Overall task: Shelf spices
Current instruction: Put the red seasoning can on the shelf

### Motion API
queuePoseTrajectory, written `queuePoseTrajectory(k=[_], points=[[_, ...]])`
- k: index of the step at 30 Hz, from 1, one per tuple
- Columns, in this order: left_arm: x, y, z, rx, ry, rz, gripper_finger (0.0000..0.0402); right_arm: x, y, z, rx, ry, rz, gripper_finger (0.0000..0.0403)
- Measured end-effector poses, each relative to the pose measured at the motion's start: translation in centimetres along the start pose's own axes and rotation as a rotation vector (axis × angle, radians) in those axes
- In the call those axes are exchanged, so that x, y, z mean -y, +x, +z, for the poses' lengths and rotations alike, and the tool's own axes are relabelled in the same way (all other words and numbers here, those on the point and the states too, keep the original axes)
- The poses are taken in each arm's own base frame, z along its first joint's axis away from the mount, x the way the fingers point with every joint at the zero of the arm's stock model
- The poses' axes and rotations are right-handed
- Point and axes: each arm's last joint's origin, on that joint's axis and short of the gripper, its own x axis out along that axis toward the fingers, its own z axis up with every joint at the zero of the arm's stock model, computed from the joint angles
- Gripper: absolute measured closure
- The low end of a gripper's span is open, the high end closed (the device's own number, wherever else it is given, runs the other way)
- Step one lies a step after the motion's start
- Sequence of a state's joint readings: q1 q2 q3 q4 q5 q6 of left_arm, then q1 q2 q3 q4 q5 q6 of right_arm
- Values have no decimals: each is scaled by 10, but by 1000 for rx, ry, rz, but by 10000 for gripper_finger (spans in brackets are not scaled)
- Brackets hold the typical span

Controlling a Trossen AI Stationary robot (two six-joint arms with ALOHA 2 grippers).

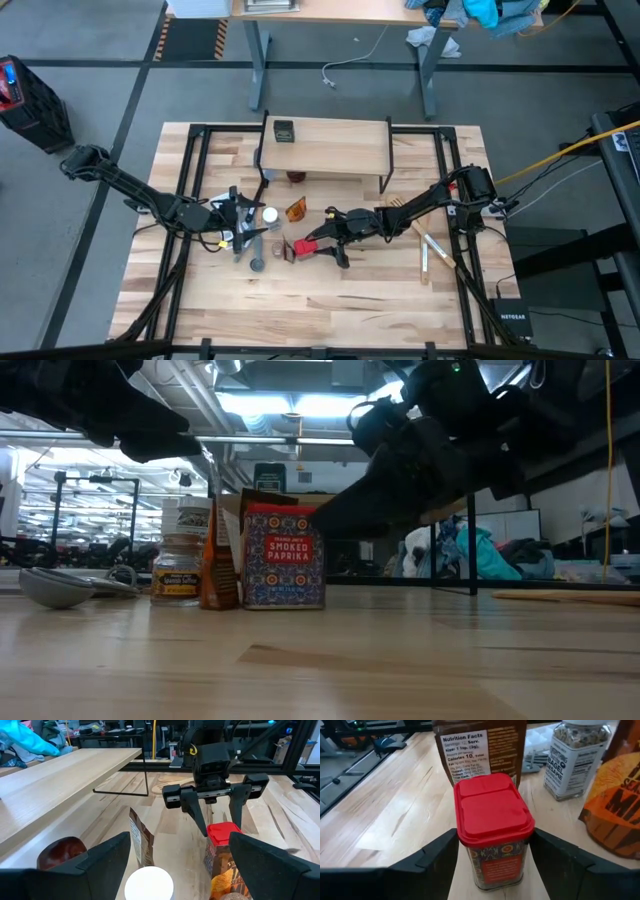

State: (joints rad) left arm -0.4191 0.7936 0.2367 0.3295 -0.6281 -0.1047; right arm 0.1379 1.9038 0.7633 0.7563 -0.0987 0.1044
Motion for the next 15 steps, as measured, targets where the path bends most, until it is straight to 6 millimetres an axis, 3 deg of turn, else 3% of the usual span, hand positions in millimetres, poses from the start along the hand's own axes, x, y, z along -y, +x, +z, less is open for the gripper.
queuePoseTrajectory(k=[9,15], points=[[0,0,0,0,0,0,70,0,3,0,-8,-7,32,155],[0,0,0,0,0,0,70,3,17,-18,-48,6,28,155]])
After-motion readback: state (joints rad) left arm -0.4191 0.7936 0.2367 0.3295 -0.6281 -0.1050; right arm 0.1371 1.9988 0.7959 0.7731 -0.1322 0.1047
